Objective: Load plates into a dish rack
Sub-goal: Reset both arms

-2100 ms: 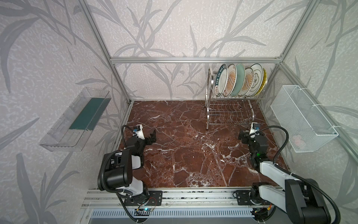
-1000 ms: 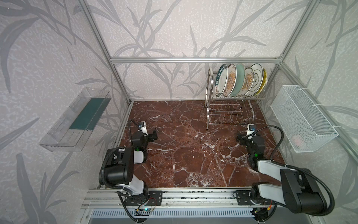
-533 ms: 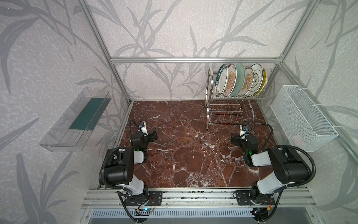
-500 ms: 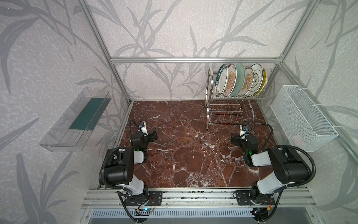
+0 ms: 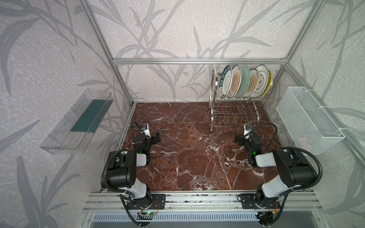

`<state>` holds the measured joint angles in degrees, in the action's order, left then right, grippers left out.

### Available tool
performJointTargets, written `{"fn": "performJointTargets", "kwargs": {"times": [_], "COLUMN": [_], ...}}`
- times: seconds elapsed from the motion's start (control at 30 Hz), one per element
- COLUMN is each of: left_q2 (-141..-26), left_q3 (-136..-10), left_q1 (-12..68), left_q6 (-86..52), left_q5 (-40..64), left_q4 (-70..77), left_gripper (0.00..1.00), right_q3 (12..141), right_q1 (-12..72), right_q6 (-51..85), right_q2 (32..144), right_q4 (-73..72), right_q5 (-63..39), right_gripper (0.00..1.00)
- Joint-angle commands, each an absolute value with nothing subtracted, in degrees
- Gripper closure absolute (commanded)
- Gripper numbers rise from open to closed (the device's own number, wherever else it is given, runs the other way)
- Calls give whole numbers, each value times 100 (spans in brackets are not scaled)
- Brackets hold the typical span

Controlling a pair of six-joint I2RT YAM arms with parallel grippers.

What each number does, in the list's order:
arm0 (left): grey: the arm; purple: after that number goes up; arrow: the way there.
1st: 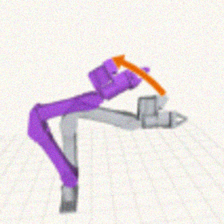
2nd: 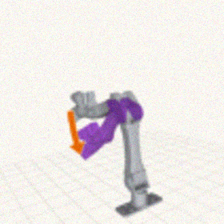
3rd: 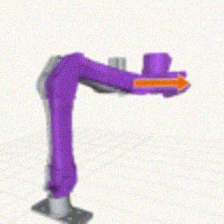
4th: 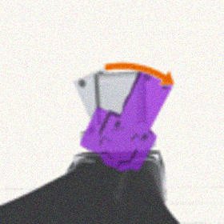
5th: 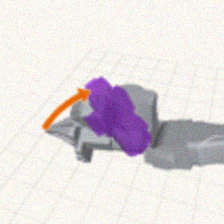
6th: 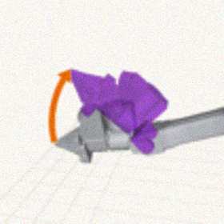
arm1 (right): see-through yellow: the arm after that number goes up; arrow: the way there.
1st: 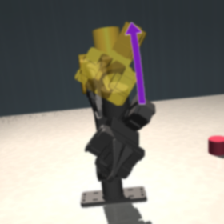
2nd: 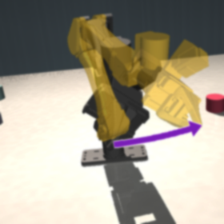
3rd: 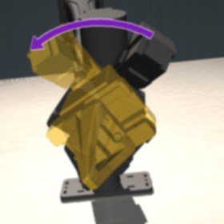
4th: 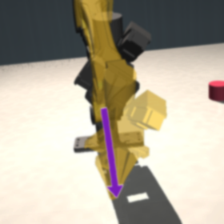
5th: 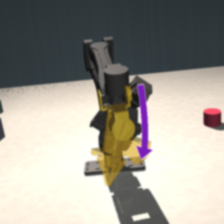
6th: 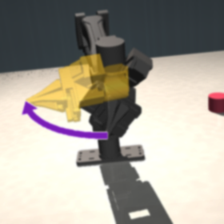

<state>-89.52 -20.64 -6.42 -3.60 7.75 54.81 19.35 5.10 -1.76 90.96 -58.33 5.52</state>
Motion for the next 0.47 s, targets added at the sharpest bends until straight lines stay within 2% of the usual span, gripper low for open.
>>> {"fn": "performJointTargets", "kwargs": {"times": [0.0, 0.13, 0.23, 0.43], "left_q2": [-8973, -8988, -8960, -8956], "left_q3": [-2087, -2104, -2190, -2180], "left_q1": [-618, -614, -428, -413], "left_q6": [-264, -255, -244, -237], "left_q5": [746, 737, 94, 64], "left_q4": [5559, 5533, 5326, 5343], "left_gripper": [1, 1, 1, 1], "right_q3": [1988, 1991, 1988, 1992], "right_q1": [519, 518, 519, 519], "right_q6": [-198, -194, -197, -195], "right_q2": [9088, 9088, 9088, 9088], "right_q4": [-5889, -5889, -5893, -5889], "right_q5": [633, 633, 626, 628], "right_gripper": [1, 1, 1, 1]}}
